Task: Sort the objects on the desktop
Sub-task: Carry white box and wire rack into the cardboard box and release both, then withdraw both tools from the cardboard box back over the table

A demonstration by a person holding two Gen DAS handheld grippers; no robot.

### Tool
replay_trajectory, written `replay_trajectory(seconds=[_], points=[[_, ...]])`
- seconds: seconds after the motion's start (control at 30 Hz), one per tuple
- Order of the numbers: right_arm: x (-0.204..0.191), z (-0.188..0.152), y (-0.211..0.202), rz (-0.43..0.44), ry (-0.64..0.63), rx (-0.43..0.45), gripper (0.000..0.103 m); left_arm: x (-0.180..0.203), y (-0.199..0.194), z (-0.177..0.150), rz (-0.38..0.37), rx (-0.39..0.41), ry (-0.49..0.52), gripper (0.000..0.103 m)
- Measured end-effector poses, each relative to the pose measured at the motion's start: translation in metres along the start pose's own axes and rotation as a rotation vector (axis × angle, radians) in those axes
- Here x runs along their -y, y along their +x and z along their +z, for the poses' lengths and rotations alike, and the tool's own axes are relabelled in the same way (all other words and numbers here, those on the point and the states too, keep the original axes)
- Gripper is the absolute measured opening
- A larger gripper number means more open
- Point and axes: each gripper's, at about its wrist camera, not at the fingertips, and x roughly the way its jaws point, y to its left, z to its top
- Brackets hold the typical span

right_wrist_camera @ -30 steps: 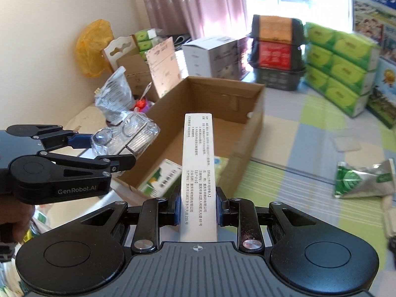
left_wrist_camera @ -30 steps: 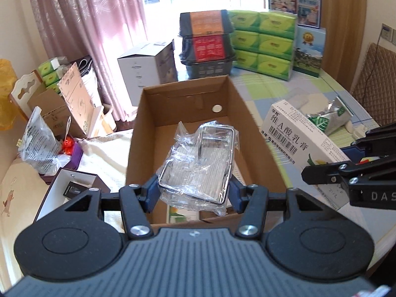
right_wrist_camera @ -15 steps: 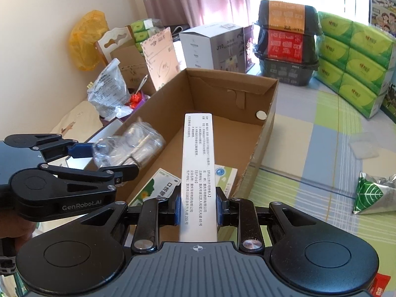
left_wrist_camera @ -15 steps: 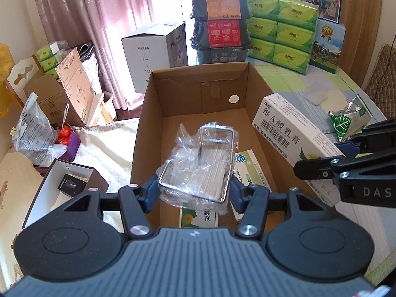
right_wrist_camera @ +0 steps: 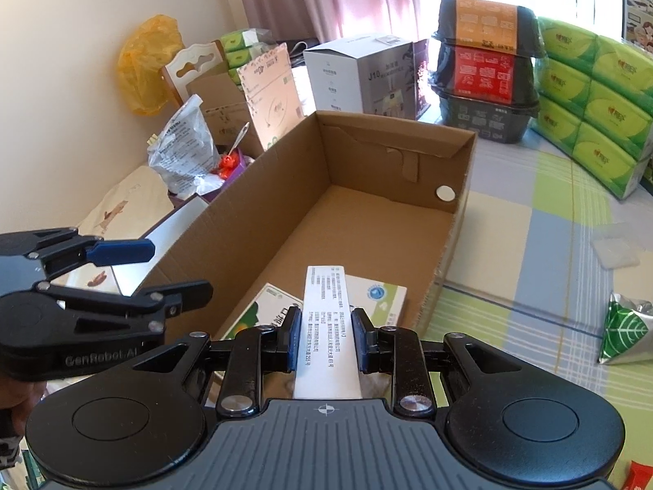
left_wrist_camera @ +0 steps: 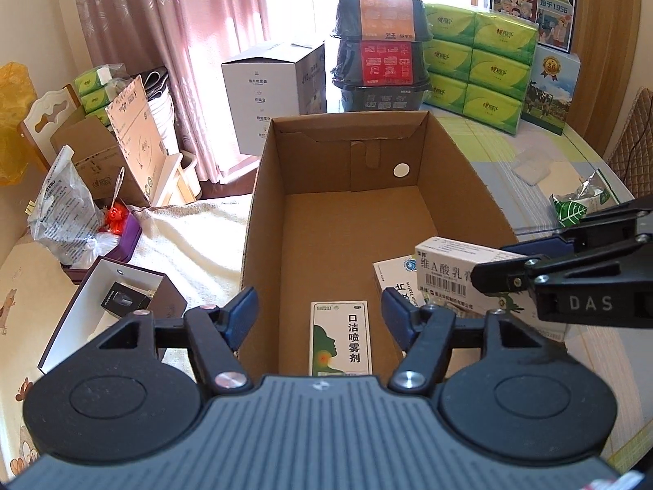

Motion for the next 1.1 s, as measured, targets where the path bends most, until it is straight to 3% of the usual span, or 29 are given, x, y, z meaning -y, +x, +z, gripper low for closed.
replay_trajectory(seconds=[0.13, 0.2, 0.43, 0.83, 1.1], points=[[-0.002, 0.006, -0.001, 0.019, 0.005, 0.036, 0.029, -0.001, -0.002, -0.004, 0.003, -0.005, -0.008, 0.063], [0.001, 0.007, -0.007, 0.018, 0.022, 0.058, 0.044, -0.001, -0.003, -0.007, 0.002, -0.008, -0.012, 0.063], [0.031, -0.01, -0.037, -0.026, 0.082, 0.061, 0.05, 0.007, -0.018, -0.015, 0.002, 0.001, -0.022, 0.066], [0.079, -0.083, -0.116, -0.098, 0.186, 0.065, 0.069, 0.061, -0.07, -0.015, -0.044, 0.071, -0.007, 0.075], [0.126, -0.132, -0.178, -0.202, 0.254, 0.087, 0.079, 0.131, -0.088, -0.013, -0.145, 0.098, 0.045, 0.083]])
